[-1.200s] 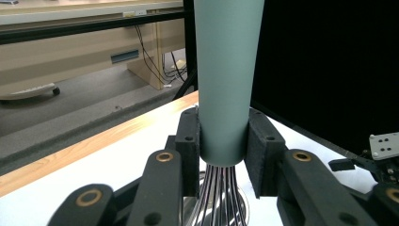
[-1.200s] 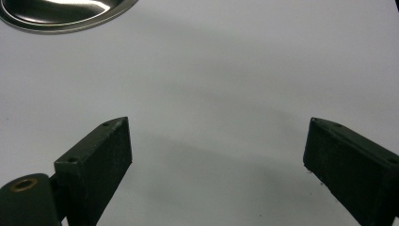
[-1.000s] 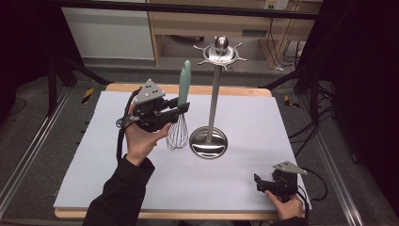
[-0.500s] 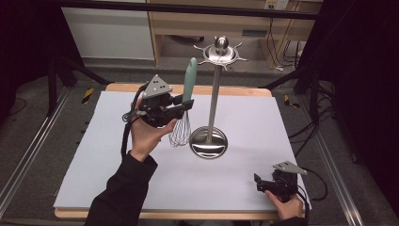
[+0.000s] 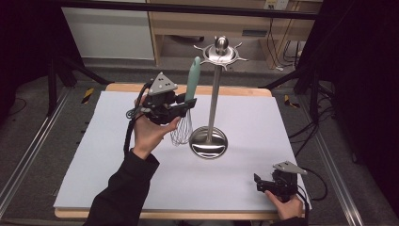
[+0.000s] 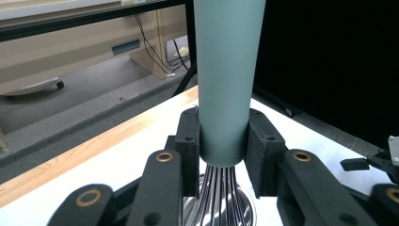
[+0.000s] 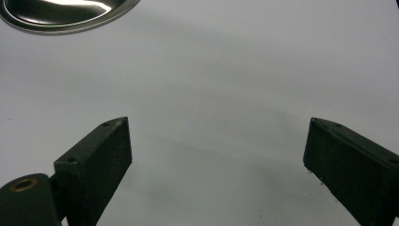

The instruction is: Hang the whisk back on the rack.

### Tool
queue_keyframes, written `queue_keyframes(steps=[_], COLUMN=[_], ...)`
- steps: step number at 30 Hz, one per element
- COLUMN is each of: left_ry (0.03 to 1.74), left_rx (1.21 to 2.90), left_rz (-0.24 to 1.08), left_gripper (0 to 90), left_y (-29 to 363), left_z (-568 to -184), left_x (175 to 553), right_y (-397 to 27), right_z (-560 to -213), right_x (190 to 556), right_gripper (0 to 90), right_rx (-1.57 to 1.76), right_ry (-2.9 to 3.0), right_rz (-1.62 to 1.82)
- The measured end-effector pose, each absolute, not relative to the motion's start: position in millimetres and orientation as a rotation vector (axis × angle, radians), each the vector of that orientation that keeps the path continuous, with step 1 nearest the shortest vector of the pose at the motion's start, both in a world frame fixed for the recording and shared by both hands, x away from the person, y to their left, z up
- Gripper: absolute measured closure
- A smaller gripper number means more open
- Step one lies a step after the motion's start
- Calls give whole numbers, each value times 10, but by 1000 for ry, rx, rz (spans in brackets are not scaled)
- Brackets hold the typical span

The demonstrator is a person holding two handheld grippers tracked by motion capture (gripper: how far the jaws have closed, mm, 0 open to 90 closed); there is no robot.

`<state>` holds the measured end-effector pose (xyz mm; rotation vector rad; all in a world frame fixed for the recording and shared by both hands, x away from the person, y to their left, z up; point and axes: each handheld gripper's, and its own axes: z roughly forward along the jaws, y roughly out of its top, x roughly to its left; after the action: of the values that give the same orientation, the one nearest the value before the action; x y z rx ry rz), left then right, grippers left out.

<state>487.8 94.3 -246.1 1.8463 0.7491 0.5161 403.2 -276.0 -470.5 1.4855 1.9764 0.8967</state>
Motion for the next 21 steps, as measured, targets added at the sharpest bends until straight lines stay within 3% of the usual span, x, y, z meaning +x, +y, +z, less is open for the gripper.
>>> queue_keyframes(steps=[21], left_ry=[749], left_rx=[1860], left_rz=[503], left_gripper=[690], left_y=[780], left_z=[-2487], left_x=[4997], right_y=[-2759], right_z=[-4704], right_x=[4034], right_gripper=[87], right_rx=[1485], right_ry=[1978], right_rz=[901])
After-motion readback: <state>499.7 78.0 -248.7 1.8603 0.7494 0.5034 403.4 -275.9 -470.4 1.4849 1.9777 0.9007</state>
